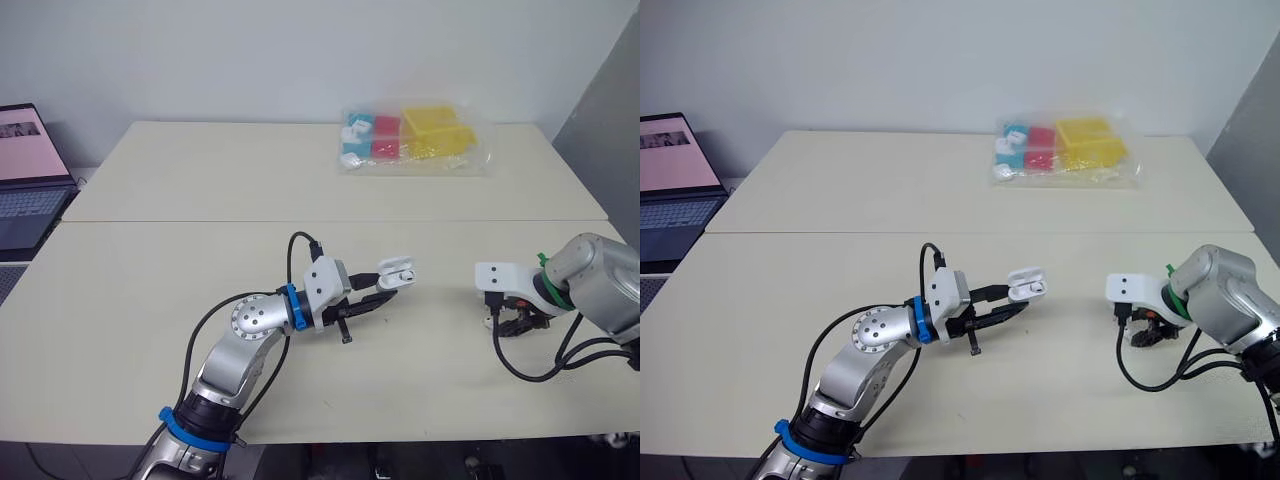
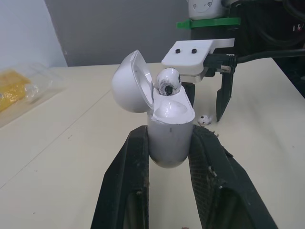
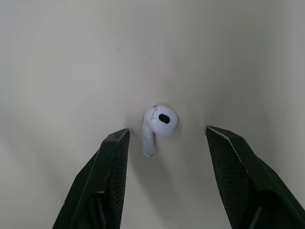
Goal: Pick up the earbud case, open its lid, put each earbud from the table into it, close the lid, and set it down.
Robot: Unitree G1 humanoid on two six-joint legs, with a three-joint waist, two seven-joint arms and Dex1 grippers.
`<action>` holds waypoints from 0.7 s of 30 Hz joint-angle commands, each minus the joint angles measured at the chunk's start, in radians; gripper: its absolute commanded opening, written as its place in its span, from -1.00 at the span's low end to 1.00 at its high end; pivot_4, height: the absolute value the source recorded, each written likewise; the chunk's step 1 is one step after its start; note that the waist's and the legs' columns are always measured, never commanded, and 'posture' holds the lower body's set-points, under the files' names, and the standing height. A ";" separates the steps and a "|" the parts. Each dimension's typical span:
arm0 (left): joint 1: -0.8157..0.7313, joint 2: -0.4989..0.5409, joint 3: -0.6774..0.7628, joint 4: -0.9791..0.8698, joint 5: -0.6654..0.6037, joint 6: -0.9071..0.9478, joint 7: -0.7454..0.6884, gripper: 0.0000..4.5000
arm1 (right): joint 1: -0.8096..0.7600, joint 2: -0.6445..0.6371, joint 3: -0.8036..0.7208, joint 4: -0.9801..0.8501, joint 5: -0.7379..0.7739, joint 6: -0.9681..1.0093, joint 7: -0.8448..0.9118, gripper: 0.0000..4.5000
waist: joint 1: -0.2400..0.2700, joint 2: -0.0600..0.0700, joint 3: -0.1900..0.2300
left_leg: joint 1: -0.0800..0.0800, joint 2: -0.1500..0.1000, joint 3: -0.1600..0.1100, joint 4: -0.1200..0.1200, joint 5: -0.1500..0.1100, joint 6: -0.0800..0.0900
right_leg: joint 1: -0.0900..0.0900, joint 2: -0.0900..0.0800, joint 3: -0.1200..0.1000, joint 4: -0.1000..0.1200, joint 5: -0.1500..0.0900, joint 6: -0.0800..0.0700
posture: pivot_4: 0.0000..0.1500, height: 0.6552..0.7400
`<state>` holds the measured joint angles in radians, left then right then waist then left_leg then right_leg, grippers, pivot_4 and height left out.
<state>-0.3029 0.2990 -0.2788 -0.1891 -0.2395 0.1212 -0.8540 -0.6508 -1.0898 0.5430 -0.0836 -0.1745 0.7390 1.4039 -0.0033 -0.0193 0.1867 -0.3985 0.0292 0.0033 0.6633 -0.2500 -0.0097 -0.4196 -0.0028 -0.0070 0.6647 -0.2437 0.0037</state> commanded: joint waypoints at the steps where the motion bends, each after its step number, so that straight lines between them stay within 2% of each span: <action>1: 0.006 -0.013 -0.008 -0.012 0.003 -0.028 0.010 -0.65 | -0.020 0.000 -0.005 -0.021 -0.018 0.011 0.021 0.15 | 0.001 0.000 0.000 | 0.000 0.000 0.000 0.000 0.000 0.000 | 0.000 0.000 0.000 0.000 0.000 0.000 | 1.00 1.00; 13: 0.011 -0.018 -0.009 -0.007 0.008 -0.035 0.014 -0.65 | -0.005 0.012 -0.010 -0.029 -0.038 0.020 0.030 0.15 | 0.001 0.000 0.000 | 0.000 0.000 0.000 0.000 0.000 0.000 | 0.000 0.000 0.000 0.000 0.000 0.000 | 1.00 1.00; 16: 0.012 -0.018 -0.010 -0.008 0.008 -0.034 0.015 -0.65 | -0.005 0.021 -0.013 -0.030 -0.040 0.021 0.029 -0.12 | 0.001 0.000 0.000 | 0.000 0.000 0.000 0.000 0.000 0.000 | 0.000 0.000 0.000 0.000 0.000 0.000 | 1.00 1.00; 20: 0.013 -0.015 -0.008 -0.008 0.008 -0.034 0.014 -0.65 | -0.010 0.033 -0.012 -0.036 -0.044 0.023 0.027 -0.75 | 0.001 0.000 0.000 | 0.000 0.000 0.000 0.000 0.000 0.000 | 0.000 0.000 0.000 0.000 0.000 0.000 | 1.00 1.00; 21: 0.013 -0.015 -0.008 -0.008 0.009 -0.034 0.014 -0.65 | -0.010 0.036 -0.013 -0.040 -0.044 0.023 0.027 -0.79 | 0.001 0.000 0.000 | 0.000 0.000 0.000 0.000 0.000 0.000 | 0.000 0.000 0.000 0.000 0.000 0.000 | 1.00 1.00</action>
<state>-0.2881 0.2890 -0.2797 -0.1799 -0.2287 0.1027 -0.8407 -0.6504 -1.0587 0.5423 -0.0986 -0.2155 0.7579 1.4243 -0.0021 -0.0193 0.1867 -0.3983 0.0292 0.0031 0.6635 -0.2500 -0.0097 -0.4193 -0.0028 -0.0074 0.6649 -0.2436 0.0036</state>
